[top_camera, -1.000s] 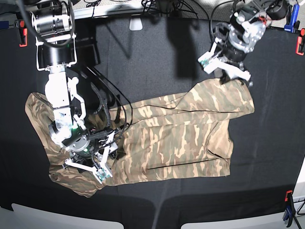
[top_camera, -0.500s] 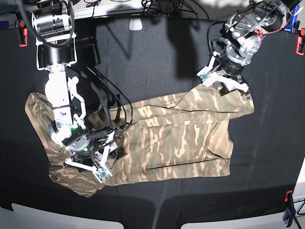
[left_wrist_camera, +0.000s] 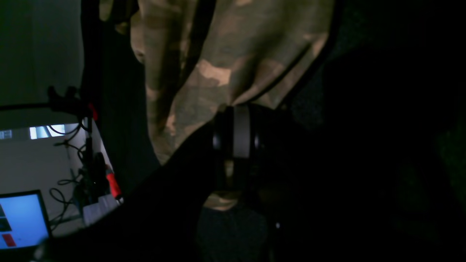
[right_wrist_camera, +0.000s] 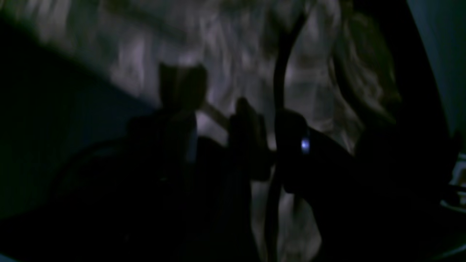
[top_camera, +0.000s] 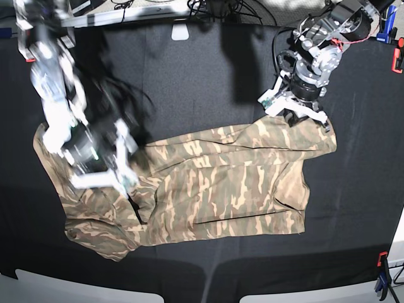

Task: Layout the t-shirt on the table in an organized manner, then fold the t-shirt properly
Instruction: 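Grasp the folded edge again with both grippers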

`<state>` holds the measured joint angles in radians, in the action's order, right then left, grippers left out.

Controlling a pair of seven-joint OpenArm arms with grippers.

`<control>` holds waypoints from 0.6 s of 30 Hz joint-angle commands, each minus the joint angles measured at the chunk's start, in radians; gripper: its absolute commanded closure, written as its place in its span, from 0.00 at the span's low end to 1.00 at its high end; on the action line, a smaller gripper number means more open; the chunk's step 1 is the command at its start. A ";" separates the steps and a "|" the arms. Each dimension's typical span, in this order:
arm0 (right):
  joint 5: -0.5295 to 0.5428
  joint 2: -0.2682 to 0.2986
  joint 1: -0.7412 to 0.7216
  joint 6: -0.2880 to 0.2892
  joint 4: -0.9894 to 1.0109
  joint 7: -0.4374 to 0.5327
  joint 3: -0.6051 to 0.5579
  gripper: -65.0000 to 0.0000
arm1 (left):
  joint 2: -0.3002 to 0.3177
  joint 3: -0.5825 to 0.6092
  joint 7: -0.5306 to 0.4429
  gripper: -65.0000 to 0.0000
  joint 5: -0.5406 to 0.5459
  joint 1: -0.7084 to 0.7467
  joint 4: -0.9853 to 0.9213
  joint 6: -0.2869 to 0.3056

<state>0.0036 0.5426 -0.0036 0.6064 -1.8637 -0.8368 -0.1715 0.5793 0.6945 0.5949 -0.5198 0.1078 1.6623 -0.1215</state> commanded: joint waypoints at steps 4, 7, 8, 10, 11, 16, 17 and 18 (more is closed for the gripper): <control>-0.055 0.122 0.068 -0.013 -0.019 -0.049 0.008 0.49 | 0.008 -0.006 -0.013 1.00 -0.014 -0.011 0.014 -0.018; -0.048 0.180 0.121 -0.047 0.003 -0.054 0.008 0.49 | 0.008 -0.006 -0.012 1.00 -0.014 -0.011 0.014 -0.018; -0.048 0.191 0.135 -0.067 0.016 -0.050 0.008 0.49 | 0.008 -0.006 -0.012 1.00 -0.013 -0.011 0.014 -0.018; -0.050 0.206 0.145 -0.074 0.063 -0.014 0.008 0.49 | 0.008 -0.006 -0.012 1.00 -0.014 -0.011 0.014 -0.018; -0.060 0.206 0.142 -0.076 0.100 0.003 0.008 0.49 | 0.008 -0.006 -0.012 1.00 -0.014 -0.011 0.014 -0.018; -0.165 0.203 0.092 -0.211 0.307 0.108 0.008 0.49 | 0.008 -0.006 -0.013 1.00 -0.011 -0.011 0.014 -0.018; -0.165 0.203 0.077 -0.213 0.338 0.109 0.008 0.49 | 0.008 -0.006 -0.014 1.00 -0.011 -0.011 0.014 -0.018; -0.165 0.203 0.065 -0.211 0.362 0.116 0.008 0.49 | 0.008 -0.006 -0.018 1.00 -0.011 -0.011 0.014 -0.018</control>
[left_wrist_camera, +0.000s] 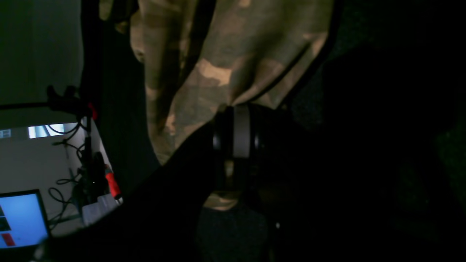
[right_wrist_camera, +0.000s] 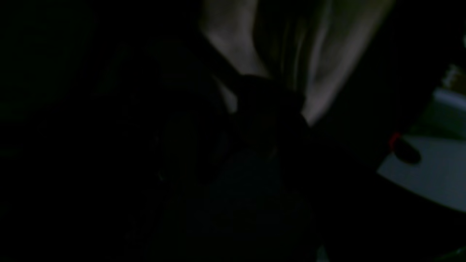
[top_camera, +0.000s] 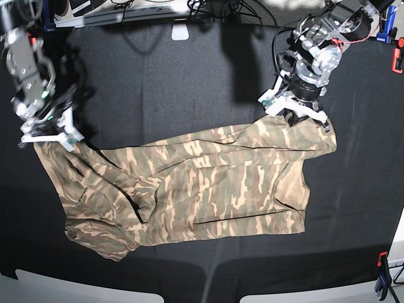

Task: Layout the t-shirt on the table in an organized manner, then fold the t-shirt properly
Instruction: 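Grasp the folded edge again with both grippers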

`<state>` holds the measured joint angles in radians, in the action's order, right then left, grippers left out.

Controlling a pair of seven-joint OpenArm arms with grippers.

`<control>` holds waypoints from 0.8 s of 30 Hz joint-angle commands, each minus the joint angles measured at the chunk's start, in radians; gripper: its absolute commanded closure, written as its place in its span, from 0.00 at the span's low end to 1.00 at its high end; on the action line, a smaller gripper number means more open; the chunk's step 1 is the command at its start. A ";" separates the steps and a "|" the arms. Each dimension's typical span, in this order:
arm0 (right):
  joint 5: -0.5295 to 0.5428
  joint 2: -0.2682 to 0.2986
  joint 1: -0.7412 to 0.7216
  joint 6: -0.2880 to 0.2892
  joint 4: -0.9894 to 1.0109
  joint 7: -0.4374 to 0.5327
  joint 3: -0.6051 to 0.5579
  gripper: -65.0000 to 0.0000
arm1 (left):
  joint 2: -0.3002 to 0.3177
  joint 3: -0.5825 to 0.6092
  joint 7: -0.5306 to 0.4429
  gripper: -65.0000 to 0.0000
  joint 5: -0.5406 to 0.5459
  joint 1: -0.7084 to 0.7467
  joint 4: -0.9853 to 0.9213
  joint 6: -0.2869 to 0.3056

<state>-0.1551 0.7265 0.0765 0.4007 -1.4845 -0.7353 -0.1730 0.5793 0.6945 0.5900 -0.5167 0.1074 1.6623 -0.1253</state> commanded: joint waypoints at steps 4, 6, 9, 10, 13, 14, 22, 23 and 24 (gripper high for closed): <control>-0.006 0.019 -0.049 -0.005 0.023 0.037 0.010 0.60 | 0.008 -0.006 -0.019 1.00 -0.014 -0.011 0.014 -0.014; -0.006 0.019 -0.066 -0.005 0.023 0.048 0.010 0.66 | 0.008 -0.006 -0.019 1.00 -0.014 -0.010 0.014 -0.014; -0.002 0.018 -0.093 -0.005 0.023 0.059 0.010 0.66 | 0.008 -0.006 -0.019 1.00 -0.013 -0.010 0.014 -0.014; -0.001 0.019 -0.099 -0.005 0.023 0.059 0.010 0.66 | 0.008 -0.006 -0.019 1.00 -0.014 -0.011 0.014 -0.014; 0.018 0.018 -0.104 -0.004 0.023 0.060 0.010 0.66 | 0.008 -0.006 -0.019 1.00 -0.014 -0.010 0.014 -0.014; 0.037 0.018 -0.103 0.003 0.023 0.060 0.009 0.66 | 0.008 -0.006 -0.019 1.00 -0.013 -0.010 0.014 -0.014; 0.057 -0.027 -0.104 0.044 0.023 0.074 0.009 0.90 | 0.008 -0.006 -0.022 1.00 -0.014 -0.011 0.014 -0.014; 0.053 -0.034 -0.104 0.042 0.023 0.074 0.009 0.98 | 0.008 -0.006 -0.023 1.00 -0.014 -0.010 0.014 -0.014; 0.050 -0.038 -0.104 0.033 0.023 0.076 0.009 1.00 | 0.008 -0.006 -0.023 1.00 -0.014 -0.010 0.014 -0.014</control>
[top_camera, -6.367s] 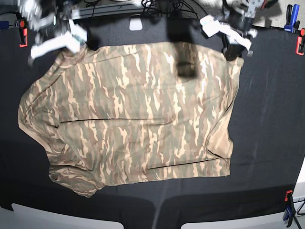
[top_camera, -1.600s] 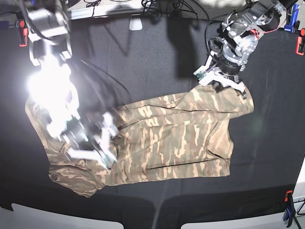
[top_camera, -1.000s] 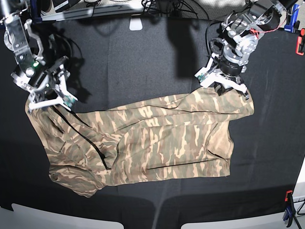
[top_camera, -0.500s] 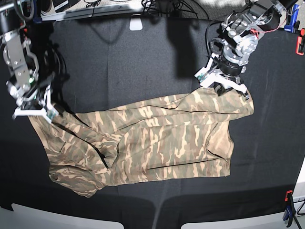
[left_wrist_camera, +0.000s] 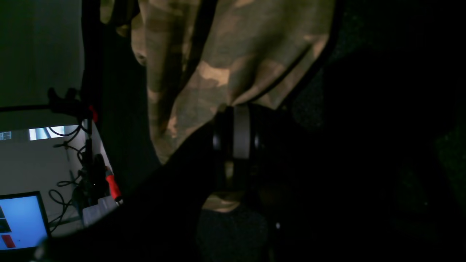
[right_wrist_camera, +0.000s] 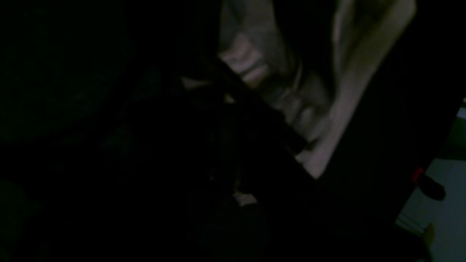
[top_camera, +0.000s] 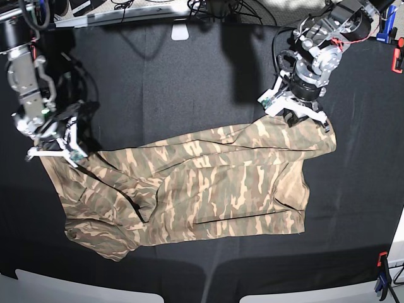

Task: Layout the t-shirt on the table in an organized manner, then fold the t-shirt properly
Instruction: 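Grasp the folded edge again with both grippers, then lift the shirt edge with both grippers and pull it away from the hem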

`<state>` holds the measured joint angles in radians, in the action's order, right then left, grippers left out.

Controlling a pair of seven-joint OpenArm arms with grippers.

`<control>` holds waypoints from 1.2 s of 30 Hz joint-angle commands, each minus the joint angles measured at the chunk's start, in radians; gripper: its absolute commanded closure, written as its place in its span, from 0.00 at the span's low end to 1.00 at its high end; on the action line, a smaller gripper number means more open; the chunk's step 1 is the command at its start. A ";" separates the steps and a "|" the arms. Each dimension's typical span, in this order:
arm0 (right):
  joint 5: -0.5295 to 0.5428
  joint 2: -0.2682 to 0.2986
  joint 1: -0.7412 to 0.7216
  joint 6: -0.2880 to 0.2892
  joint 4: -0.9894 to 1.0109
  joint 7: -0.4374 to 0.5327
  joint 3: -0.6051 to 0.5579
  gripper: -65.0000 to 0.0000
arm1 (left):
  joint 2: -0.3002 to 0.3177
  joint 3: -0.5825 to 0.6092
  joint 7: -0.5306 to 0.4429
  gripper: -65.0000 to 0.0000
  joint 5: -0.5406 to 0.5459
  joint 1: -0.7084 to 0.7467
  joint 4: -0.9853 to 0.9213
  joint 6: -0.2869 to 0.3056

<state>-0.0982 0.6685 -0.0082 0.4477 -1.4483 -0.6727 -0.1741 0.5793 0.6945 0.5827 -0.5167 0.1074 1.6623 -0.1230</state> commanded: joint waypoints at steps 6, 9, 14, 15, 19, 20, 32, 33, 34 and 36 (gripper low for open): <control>-0.042 0.019 -0.029 -0.113 -0.015 0.021 0.010 1.00 | 0.009 -0.006 -0.010 1.00 -0.035 -0.011 0.014 -0.018; -0.057 0.019 -0.030 -0.112 -0.047 0.023 0.010 1.00 | 0.012 -0.006 0.015 1.00 -0.114 -0.011 0.014 -0.098; -0.051 0.022 -0.029 -0.111 -0.152 -0.023 0.010 1.00 | 0.039 -0.006 0.015 1.00 -0.198 -0.011 0.014 -0.150; -0.042 0.022 -0.027 -0.111 -0.178 -0.035 0.010 1.00 | 0.048 -0.006 0.016 1.00 -0.198 -0.011 0.014 -0.150; 0.058 0.022 -0.014 -0.048 -0.278 -0.085 0.010 1.00 | 0.102 -0.006 0.024 1.00 -0.198 -0.010 0.014 -0.150; 0.080 0.022 -0.004 -0.018 -0.303 -0.098 0.010 1.00 | 0.124 -0.006 0.027 1.00 -0.198 -0.010 0.014 -0.150; -0.008 0.024 0.275 0.020 -0.422 -0.164 0.040 1.00 | 0.303 -0.006 0.016 1.00 -0.126 0.096 0.055 -0.150; -0.007 0.024 0.289 0.016 -0.422 -0.179 0.056 1.00 | 0.303 -0.006 0.021 1.00 -0.127 0.119 0.066 -0.150; -0.007 0.024 0.303 0.016 -0.422 -0.190 0.072 1.00 | 0.303 -0.006 0.023 1.00 -0.130 0.143 0.079 -0.150; -0.007 0.025 0.331 0.016 -0.422 -0.202 0.106 1.00 | 0.303 -0.006 0.027 1.00 -0.154 0.191 0.106 -0.149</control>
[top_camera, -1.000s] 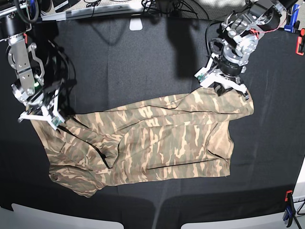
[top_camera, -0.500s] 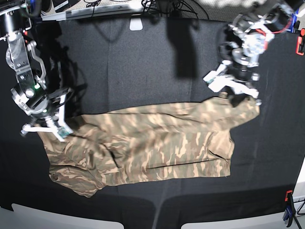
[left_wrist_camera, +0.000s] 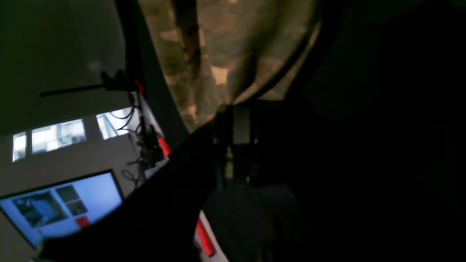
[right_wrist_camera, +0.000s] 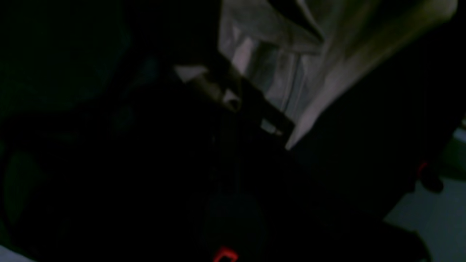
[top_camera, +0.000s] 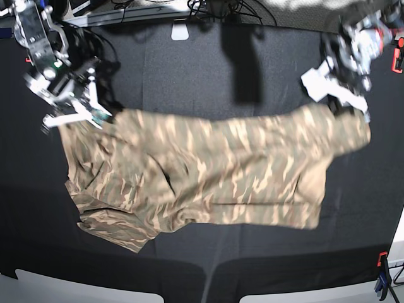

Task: Layout the t-shirt on the table in an organized manner, then fold the t-shirt properly
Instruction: 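Lift the shirt edge with both grippers and pull it away from the hem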

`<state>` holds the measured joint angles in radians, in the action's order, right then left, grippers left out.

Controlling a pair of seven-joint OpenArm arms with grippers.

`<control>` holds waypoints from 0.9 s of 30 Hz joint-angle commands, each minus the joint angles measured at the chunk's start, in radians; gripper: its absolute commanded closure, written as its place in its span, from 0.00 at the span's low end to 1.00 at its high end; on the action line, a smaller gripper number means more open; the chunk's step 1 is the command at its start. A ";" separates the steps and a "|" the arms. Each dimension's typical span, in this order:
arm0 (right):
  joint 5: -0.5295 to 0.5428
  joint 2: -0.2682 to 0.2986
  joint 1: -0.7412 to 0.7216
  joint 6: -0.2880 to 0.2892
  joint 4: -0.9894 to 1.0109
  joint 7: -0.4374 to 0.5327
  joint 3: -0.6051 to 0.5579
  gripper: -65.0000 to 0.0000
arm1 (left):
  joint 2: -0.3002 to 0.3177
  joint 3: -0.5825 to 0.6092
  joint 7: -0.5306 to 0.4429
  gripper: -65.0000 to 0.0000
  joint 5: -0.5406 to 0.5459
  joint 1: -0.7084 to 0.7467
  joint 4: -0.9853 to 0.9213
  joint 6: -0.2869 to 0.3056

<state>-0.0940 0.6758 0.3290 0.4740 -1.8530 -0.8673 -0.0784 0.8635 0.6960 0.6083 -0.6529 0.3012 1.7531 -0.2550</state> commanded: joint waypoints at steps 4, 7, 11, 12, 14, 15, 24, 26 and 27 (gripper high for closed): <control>-0.011 0.038 0.057 -0.006 -0.021 -0.014 0.082 1.00 | 0.034 -0.007 0.025 1.00 -0.090 0.081 0.081 -0.017; -0.009 0.080 0.125 0.043 -0.036 -0.017 0.124 1.00 | 0.073 -0.007 0.033 1.00 -0.087 0.119 0.136 -0.018; -0.007 0.130 0.222 0.044 -0.072 -0.024 0.163 1.00 | 0.128 -0.007 0.091 1.00 -0.076 0.134 0.198 -0.018; -0.007 0.138 0.244 0.043 -0.081 -0.026 0.172 1.00 | 0.140 -0.007 0.109 1.00 -0.076 0.134 0.212 -0.018; -0.007 0.151 0.286 0.043 -0.097 -0.037 0.194 1.00 | 0.164 -0.007 0.134 1.00 -0.074 0.134 0.238 -0.018; -0.007 0.155 0.303 0.043 -0.101 -0.039 0.208 1.00 | 0.174 -0.007 0.140 1.00 -0.064 0.135 0.249 -0.018; -0.003 0.153 0.332 0.010 -0.101 -0.081 0.346 1.00 | 0.190 -0.007 0.116 1.00 0.032 0.246 0.285 -0.014; 0.006 0.152 0.337 0.023 -0.101 -0.079 0.361 1.00 | 0.190 -0.007 0.095 1.00 0.032 0.275 0.285 -0.014; 0.029 0.153 0.336 0.029 -0.101 -0.076 0.360 1.00 | 0.189 -0.007 0.074 1.00 0.028 0.282 0.285 -0.015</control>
<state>-0.0650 0.8093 0.6674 0.5007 -1.9411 -0.9443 0.2710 1.0367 0.6933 0.6838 -0.6064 0.5816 2.0224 -0.2550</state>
